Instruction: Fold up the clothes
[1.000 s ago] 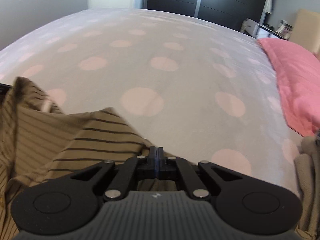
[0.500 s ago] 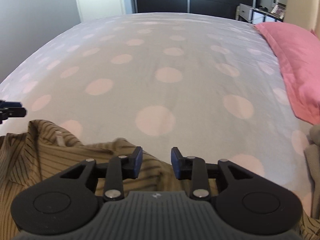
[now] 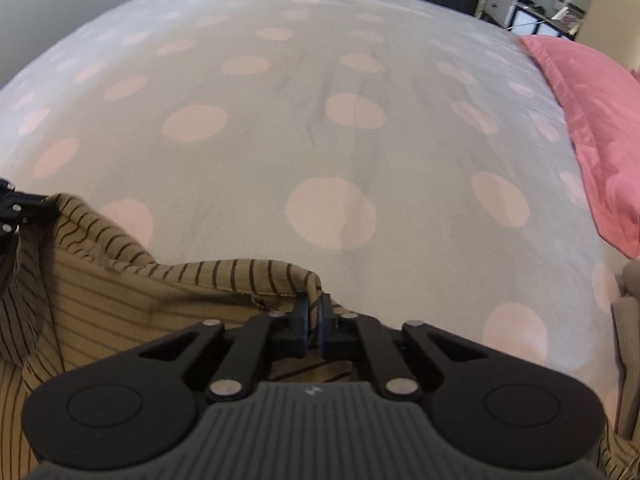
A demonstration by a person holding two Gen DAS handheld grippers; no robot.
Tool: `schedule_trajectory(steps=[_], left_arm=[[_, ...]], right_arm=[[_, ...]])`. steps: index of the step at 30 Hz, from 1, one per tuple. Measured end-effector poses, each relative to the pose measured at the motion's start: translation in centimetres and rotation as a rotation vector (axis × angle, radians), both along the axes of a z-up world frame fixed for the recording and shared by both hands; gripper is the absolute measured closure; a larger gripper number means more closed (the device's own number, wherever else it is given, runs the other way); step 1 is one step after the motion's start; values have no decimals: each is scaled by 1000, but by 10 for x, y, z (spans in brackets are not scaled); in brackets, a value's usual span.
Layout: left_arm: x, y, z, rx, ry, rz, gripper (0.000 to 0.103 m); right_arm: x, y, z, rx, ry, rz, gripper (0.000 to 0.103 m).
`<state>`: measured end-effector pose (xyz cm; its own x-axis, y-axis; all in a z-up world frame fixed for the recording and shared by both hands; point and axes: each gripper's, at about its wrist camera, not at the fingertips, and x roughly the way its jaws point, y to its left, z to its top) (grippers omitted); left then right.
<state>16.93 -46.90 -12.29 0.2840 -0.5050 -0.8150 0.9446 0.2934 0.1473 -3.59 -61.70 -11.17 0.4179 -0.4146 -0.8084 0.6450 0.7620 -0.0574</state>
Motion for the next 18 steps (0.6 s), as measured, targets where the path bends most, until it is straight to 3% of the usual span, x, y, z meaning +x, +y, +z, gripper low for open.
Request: schedule_trajectory(steps=[3, 6, 8, 12, 14, 18], left_arm=[[18, 14, 15, -124, 120, 145, 103], [39, 19, 14, -172, 275, 285, 103], [49, 21, 13, -199, 336, 340, 103], [54, 14, 11, -148, 304, 322, 103], [62, 14, 9, -105, 279, 368, 102], [62, 24, 13, -91, 216, 310, 99]], right_arm=[[-9, -1, 5, -2, -55, -26, 99], [-10, -3, 3, 12, -71, -44, 97], [-14, -5, 5, 23, -106, -67, 95], [-17, -12, 0, 14, -65, -111, 95], [-19, -16, -2, 9, -45, -133, 80], [-22, -18, -4, 16, -47, -119, 77]])
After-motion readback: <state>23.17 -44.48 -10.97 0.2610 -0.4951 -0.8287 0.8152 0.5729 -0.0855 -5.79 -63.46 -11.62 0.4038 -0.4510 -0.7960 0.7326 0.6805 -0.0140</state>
